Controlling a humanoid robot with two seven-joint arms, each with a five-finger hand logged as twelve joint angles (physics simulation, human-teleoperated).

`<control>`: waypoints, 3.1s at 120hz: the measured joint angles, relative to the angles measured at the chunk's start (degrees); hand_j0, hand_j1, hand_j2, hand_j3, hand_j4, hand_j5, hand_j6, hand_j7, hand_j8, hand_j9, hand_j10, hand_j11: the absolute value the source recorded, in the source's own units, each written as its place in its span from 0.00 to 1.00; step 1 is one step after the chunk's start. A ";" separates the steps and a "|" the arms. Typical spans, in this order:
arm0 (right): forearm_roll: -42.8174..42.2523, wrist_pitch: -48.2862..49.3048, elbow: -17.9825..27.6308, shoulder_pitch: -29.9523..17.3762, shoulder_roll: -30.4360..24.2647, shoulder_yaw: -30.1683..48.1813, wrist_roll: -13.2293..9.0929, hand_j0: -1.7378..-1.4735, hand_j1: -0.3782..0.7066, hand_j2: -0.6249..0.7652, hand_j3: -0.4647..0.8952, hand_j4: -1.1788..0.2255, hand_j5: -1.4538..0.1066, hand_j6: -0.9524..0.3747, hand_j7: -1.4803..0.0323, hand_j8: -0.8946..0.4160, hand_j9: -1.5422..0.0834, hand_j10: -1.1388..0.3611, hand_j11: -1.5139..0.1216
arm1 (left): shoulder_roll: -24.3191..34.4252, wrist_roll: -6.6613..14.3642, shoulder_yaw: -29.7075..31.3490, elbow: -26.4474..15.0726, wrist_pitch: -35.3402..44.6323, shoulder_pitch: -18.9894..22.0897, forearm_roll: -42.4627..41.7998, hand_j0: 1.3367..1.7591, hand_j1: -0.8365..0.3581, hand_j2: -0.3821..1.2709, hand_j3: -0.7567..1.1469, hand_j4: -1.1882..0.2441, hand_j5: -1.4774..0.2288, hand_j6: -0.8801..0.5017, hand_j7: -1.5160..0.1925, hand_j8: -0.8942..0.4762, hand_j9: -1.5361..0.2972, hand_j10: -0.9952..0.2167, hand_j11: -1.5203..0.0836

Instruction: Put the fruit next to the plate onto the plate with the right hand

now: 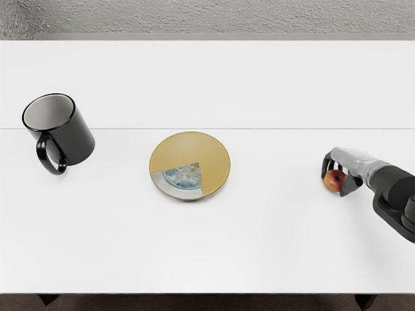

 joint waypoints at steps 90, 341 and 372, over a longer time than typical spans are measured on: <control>1.74 3.60 -0.10 0.50 6.90 10.50 0.01 0.31 0.59 0.64 0.34 0.37 0.21 0.40 0.29 0.35 0.27 0.25 0.25 | 0.00 0.01 0.01 0.00 0.00 0.00 -0.01 0.76 0.98 0.23 0.40 0.82 0.86 0.63 0.88 0.65 0.83 0.81 0.94; 0.11 6.33 -10.43 3.97 35.87 13.63 0.03 0.31 0.15 0.49 0.34 0.71 0.77 0.63 0.82 0.59 0.80 0.64 0.78 | 0.00 0.01 0.02 0.00 0.00 0.00 -0.01 0.76 0.98 0.23 0.40 0.82 0.86 0.63 0.88 0.65 0.83 0.81 0.94; 5.36 7.28 -7.72 3.95 32.71 17.01 0.02 0.30 0.06 0.46 0.34 0.80 0.89 0.69 0.93 0.65 0.91 0.72 0.88 | 0.00 0.01 0.02 0.00 0.00 0.00 -0.01 0.76 0.98 0.23 0.40 0.82 0.86 0.63 0.88 0.65 0.83 0.81 0.94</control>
